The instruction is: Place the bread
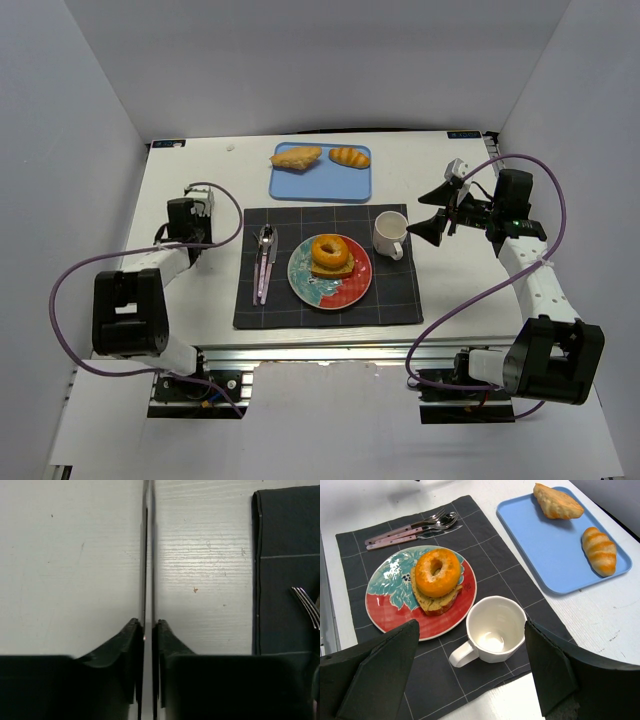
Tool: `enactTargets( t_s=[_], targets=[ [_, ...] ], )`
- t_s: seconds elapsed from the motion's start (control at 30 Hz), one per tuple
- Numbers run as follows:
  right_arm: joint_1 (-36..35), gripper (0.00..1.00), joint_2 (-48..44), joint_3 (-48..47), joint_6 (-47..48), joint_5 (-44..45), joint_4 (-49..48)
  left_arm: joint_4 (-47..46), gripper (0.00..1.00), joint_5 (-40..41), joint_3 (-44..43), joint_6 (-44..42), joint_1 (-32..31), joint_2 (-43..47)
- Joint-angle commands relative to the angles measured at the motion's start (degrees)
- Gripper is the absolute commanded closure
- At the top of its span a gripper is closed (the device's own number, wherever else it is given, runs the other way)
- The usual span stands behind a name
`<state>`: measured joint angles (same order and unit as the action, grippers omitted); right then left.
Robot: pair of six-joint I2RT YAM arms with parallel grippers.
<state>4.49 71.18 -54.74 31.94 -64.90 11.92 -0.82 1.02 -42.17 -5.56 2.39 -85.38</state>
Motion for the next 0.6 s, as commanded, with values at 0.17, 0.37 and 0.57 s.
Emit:
enactTargets(
  t_s=[0.17,0.37,0.57],
  targets=[
    [0.25,0.11,-0.6,-3.96,0.4,-0.49,1.61,-5.86,0.33,-5.58,1.74,1.87,1.65,-4.35],
    [0.25,0.11,1.5,-6.25,-14.93,13.79,-1.99,-4.72,0.14,-5.41,3.15,2.4,2.79,-1.64],
    [0.25,0.11,7.48,-16.79,-20.78,24.9,7.32,-1.29,0.02,-5.06,2.27,5.03,3.14,6.09]
  ],
)
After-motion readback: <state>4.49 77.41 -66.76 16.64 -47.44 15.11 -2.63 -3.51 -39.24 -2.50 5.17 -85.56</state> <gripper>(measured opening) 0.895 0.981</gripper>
